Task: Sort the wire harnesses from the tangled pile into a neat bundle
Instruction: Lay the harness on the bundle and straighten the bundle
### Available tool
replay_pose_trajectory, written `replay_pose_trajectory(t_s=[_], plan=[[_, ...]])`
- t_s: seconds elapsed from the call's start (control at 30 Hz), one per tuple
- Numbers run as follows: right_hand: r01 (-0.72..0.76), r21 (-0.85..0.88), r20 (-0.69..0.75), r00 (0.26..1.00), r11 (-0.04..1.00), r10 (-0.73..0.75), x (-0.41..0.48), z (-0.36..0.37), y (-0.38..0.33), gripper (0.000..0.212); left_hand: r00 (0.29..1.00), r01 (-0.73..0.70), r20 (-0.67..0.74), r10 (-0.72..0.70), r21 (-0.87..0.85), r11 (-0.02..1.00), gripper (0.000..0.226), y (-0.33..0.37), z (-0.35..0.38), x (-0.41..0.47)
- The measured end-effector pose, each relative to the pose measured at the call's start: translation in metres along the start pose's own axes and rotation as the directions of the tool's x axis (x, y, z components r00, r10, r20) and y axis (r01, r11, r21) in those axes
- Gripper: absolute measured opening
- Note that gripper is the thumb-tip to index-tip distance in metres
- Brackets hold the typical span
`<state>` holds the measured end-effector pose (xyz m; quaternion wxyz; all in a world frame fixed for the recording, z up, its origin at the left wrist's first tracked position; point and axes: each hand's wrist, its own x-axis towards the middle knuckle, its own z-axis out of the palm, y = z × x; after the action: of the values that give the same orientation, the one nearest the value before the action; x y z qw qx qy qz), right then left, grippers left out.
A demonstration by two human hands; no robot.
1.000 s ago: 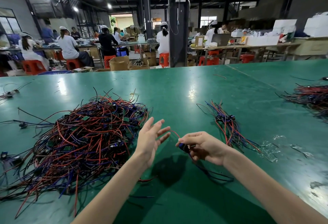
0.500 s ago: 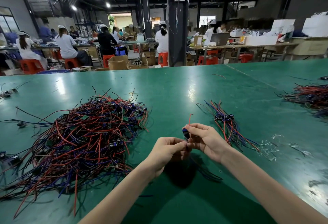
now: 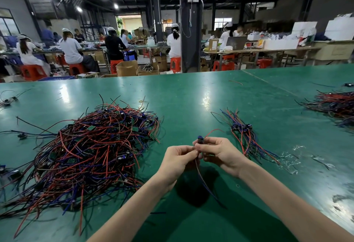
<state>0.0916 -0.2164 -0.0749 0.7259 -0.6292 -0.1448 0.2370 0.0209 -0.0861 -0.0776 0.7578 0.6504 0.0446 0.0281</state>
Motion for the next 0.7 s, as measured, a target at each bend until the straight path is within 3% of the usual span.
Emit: replay_pose_trajectory(t_s=[0.5,0.7], plan=[[0.144,-0.067,-0.256,0.954,0.987,-0.156,0.009,-0.022,-0.013,0.017,0.985,0.114,0.135,-0.11,-0.021,0.993,0.012,0.002,0.004,-0.005],[0.188,0.002,-0.332,0.927,0.982,-0.177,0.012,-0.041,-0.02,0.014,0.966,0.119,0.232,-0.114,-0.01,0.993,0.01,0.001,0.006,-0.008]])
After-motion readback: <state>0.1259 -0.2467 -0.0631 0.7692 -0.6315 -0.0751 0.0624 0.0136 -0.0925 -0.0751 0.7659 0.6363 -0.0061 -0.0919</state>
